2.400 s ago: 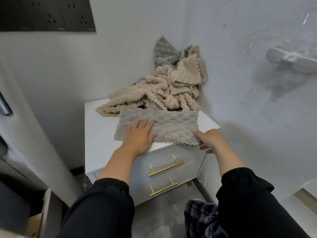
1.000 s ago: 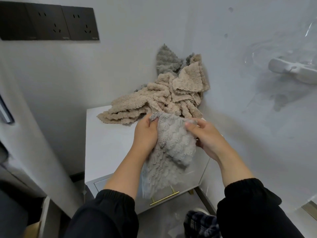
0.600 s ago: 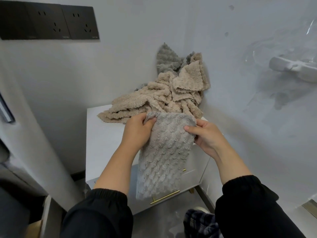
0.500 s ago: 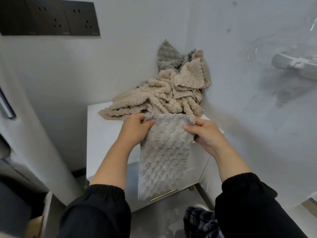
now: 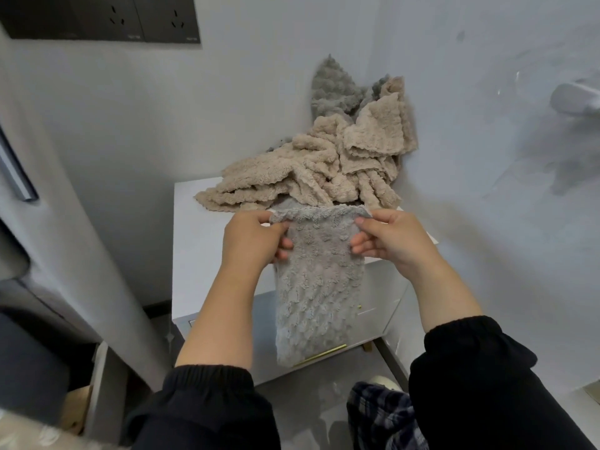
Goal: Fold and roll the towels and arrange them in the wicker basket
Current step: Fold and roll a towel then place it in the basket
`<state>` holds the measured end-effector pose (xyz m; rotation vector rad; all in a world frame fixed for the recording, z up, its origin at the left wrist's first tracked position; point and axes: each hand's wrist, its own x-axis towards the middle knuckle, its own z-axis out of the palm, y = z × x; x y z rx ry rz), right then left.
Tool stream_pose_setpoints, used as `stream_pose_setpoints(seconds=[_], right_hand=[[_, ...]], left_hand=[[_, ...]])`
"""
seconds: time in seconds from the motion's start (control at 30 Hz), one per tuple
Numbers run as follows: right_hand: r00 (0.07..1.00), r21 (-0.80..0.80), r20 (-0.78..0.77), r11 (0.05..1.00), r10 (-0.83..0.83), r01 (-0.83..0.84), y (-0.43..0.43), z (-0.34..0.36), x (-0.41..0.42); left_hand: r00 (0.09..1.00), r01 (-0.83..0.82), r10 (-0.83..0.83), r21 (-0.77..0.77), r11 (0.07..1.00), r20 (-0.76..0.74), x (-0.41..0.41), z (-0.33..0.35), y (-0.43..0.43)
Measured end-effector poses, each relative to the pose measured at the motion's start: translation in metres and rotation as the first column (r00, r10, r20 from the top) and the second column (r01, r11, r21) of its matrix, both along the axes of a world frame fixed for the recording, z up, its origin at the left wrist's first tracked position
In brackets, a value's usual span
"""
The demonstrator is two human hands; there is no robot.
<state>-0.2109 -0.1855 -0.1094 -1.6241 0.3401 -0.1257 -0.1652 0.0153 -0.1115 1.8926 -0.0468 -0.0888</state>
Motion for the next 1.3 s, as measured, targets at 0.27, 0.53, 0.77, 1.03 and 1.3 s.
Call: stream_pose_setpoints(seconds=[0.27,0.53,0.77,1.03,1.3], right_hand=[[0.997,0.144,-0.083,0.99,-0.002,0.014,0.002,-0.012,0.007],[0.988,0.306,-0.139,0.946,-0.068,0.108,0.003,-0.014,0.021],[0.986,0.086,0.043,0.984,-0.16,0.156,-0.003,-0.015,0.03],[0.981,-0.114,-0.16,0.989,-0.107,0.089,-0.014,-0.018,0.027],[0.953,-0.199,-0.301,0.974,0.041,-0.104,-0.018,-0.011,0.015]], left_hand=[[0.975,0.003,-0.06,-0.261,0.965,-0.214,0.012,-0.002,-0.006],[0.95,-0.059,-0.071,-0.397,0.916,-0.304,0.025,0.006,-0.001],[0.992,-0.086,0.05,-0.339,0.937,-0.116,0.028,-0.006,-0.007],[0.989,0.138,-0.136,0.037,0.99,-0.066,0.025,-0.015,-0.005],[0.964,0.263,-0.245,0.254,0.931,-0.101,0.022,-0.019,-0.006]])
